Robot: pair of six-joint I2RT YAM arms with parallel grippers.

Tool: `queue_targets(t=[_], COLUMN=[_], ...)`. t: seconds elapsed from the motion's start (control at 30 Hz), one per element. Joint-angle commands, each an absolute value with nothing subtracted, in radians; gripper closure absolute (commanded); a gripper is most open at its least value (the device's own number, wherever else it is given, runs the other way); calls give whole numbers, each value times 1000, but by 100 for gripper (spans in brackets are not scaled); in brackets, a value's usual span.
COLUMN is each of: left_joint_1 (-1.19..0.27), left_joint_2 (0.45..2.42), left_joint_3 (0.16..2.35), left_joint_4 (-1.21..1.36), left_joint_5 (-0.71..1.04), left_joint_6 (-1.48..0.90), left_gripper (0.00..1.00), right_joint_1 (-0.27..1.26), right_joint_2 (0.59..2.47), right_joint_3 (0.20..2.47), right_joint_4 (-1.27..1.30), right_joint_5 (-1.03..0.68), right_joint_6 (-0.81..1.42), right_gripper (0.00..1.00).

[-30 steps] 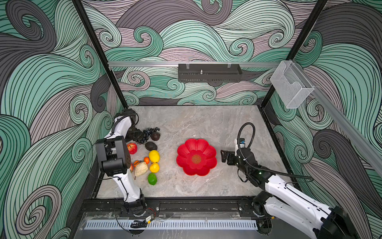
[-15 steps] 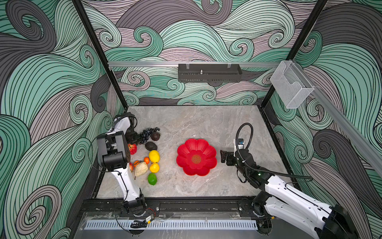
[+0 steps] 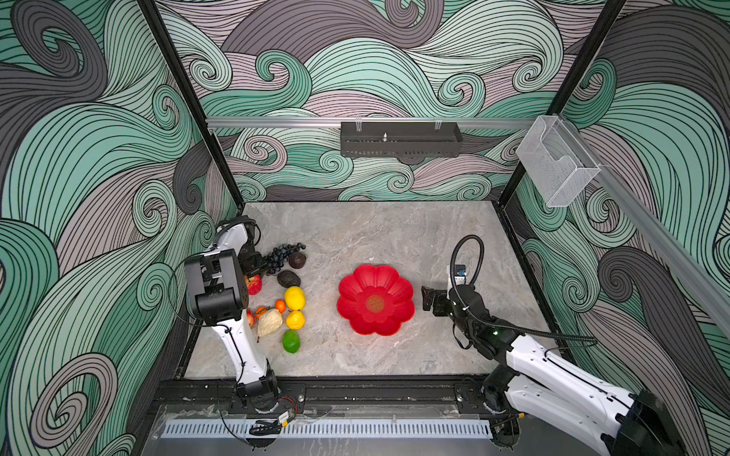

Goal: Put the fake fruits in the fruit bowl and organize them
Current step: 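Lift the red apple with the left gripper and carry it over the bowl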

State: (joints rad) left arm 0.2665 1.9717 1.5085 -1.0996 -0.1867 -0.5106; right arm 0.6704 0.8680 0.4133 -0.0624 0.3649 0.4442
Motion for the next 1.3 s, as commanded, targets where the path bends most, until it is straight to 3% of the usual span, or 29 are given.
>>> queue_targets(t=[0.0,0.3,0.53,0.77,1.07,1.27], left_joint_1=[272,230,140,-142,-494,-629], left_joint_2=[1935,1730,1595,1561,1652,1703], left_joint_3=[1486,1442,1448,1583,1742,1766], left_joint_4=[-1096,-1089,-1127,-1171,-1262,-1282], left_joint_5=[-155,-209,-86,32,103,90], left_joint_6=[-519,-543,-489,-357,-137,-92], left_gripper=[38,41,41,41,41,42], right_joint_1=[677,675,673,675,709,765], right_joint_2=[862,873,898,933,889,881], right_joint_3=[410,406,387,371,278,270], right_joint_4=[-55,-36,34,182,420,457], right_joint_5=[390,363,299,80,-33,-17], right_joint_6=[438,445,446,399,340,258], right_gripper=[1,1,1,2,1,1])
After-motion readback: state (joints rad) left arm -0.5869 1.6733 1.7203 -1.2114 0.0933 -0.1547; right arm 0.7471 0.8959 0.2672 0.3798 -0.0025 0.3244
